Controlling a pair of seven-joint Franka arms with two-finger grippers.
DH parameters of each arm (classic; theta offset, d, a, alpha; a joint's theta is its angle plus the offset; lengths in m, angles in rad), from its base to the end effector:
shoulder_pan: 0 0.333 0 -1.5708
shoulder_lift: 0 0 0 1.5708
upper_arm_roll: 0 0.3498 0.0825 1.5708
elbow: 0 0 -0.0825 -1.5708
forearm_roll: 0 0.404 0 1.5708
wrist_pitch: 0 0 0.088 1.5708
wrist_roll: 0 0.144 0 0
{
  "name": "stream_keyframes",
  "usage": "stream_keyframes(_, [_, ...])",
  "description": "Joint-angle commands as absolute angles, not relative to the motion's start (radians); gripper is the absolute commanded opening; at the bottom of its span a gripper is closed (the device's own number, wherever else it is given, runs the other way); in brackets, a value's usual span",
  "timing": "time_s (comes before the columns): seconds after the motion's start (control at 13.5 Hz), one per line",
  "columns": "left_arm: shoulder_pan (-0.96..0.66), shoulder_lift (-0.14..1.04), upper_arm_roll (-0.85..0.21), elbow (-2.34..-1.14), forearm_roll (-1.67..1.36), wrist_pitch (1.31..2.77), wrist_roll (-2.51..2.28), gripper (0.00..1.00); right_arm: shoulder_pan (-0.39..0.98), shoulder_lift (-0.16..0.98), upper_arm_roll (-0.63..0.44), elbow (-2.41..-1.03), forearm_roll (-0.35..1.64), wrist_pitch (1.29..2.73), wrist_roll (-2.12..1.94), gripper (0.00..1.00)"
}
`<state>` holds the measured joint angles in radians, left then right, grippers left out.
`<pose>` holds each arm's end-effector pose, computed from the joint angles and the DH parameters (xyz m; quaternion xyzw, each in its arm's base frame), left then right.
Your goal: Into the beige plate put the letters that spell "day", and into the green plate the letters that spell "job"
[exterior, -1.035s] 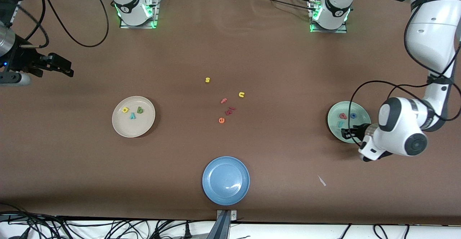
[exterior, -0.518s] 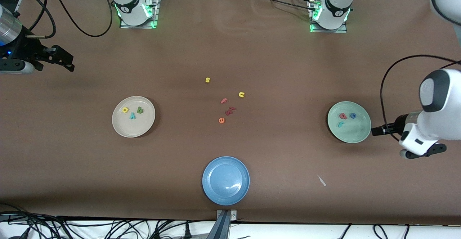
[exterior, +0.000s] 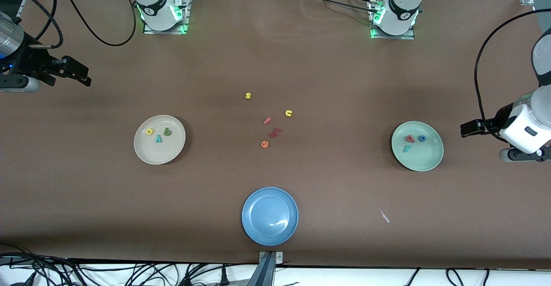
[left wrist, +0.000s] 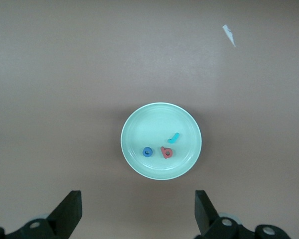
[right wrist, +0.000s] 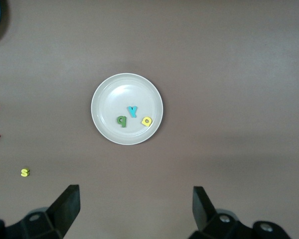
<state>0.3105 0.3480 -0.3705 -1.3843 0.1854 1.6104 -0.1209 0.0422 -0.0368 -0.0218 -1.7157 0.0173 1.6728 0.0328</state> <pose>0.6766 0.0212 0.5092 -0.9979 -0.0292 0.0465 0.0344 0.5671 0.0137 0.5795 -0.9999 0.0071 0.0033 0.0089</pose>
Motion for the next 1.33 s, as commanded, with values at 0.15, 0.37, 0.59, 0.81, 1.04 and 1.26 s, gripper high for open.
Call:
stream_keyframes(0.15, [0.313, 0.321, -0.371, -1.41, 0.147, 1.589, -0.084, 0.99, 0.035, -0.026, -0.018, -1.683, 0.012, 1.651, 0.023, 1.0])
stream_keyframes(0.37, [0.321, 0.318, -0.362, -1.396, 0.031, 1.591, -0.078, 1.0, 0.034, -0.026, -0.021, -1.684, 0.006, 1.644, 0.023, 1.0])
stream_keyframes(0.59, [0.312, 0.31, -0.342, -1.378, 0.021, 1.588, -0.026, 0.99, 0.034, -0.025, -0.021, -1.684, 0.005, 1.651, 0.021, 1.0])
stream_keyframes(0.81, [0.119, 0.284, -0.117, -1.39, 0.014, 1.559, 0.067, 0.98, 0.031, -0.021, -0.023, -1.684, 0.006, 1.646, 0.021, 1.0])
stream_keyframes(1.04, [0.051, 0.27, -0.045, -1.416, 0.021, 1.552, 0.118, 0.98, 0.032, -0.02, -0.021, -1.684, 0.006, 1.646, 0.021, 1.0])
stream_keyframes(1.26, [0.061, 0.27, -0.046, -1.411, 0.02, 1.536, 0.133, 0.99, 0.034, -0.021, -0.02, -1.684, 0.006, 1.644, 0.021, 1.0])
